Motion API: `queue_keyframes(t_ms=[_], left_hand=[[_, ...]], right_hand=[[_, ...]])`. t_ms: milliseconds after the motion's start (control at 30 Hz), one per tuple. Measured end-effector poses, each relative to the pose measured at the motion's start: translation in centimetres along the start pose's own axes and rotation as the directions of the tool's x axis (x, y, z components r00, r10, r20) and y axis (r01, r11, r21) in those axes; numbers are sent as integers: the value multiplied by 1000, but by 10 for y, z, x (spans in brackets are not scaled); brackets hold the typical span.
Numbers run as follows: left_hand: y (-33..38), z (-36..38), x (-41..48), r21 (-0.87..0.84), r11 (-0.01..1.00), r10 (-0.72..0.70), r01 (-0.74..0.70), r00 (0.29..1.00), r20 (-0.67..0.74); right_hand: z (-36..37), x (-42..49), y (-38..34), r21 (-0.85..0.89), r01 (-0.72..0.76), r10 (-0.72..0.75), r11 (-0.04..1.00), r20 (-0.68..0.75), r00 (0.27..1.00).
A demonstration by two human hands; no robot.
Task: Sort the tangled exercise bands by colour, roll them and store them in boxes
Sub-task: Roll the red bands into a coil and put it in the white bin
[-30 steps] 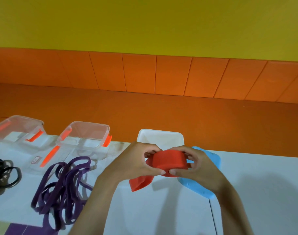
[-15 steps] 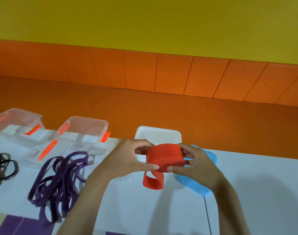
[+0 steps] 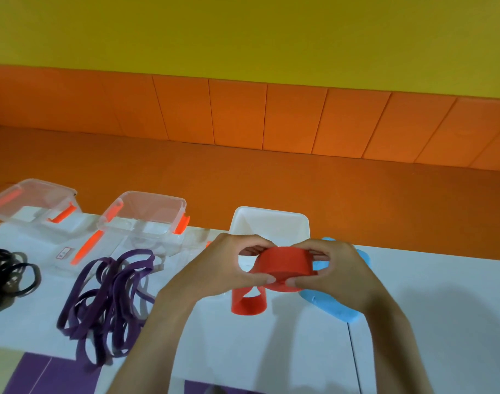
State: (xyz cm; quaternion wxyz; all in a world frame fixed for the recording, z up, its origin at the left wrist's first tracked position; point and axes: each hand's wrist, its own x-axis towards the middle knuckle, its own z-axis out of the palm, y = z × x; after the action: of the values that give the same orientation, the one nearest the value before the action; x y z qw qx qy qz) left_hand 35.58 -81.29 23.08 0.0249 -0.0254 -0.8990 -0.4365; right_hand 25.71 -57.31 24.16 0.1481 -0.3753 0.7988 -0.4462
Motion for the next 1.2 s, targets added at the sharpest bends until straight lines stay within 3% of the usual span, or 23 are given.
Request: queue_keyframes(t_ms=[100,233,400,567,633,767,900,1100,1200], left_hand=[[-1,-5,0,-55,998,-31,33,999,24],[0,-10,2,-33,999,-14,15,999,29],[6,-4,8,45,998,37,-39,998,43],[1,-6,6,-94,995,-33,33,999,3],[-2,-6,4,-89,994,-57,57,998,5],[-2,-5,1,8,1000,-24,24,1000,-7],[2,-1,1,17,1000,-11,11,1000,-4],[3,-7,-6,-131,991,-36,35,999,-4],[6,-12,-8,-10,1000,-14,14,999,-33]], right_hand=[[-2,-1,0,89,-6,10,996,-39,999],[0,-1,1,137,-44,37,990,55,998],[3,3,-1,28,0,-1,1000,57,998],[4,-2,6,242,-16,37,970,-80,996],[7,-2,7,298,-40,57,954,-46,997],[15,0,7,183,-69,54,981,87,995],[12,2,2,95,-25,23,995,17,1000],[15,-3,3,316,-12,34,949,-65,997],[18,-3,-1,287,-25,22,958,14,1000]])
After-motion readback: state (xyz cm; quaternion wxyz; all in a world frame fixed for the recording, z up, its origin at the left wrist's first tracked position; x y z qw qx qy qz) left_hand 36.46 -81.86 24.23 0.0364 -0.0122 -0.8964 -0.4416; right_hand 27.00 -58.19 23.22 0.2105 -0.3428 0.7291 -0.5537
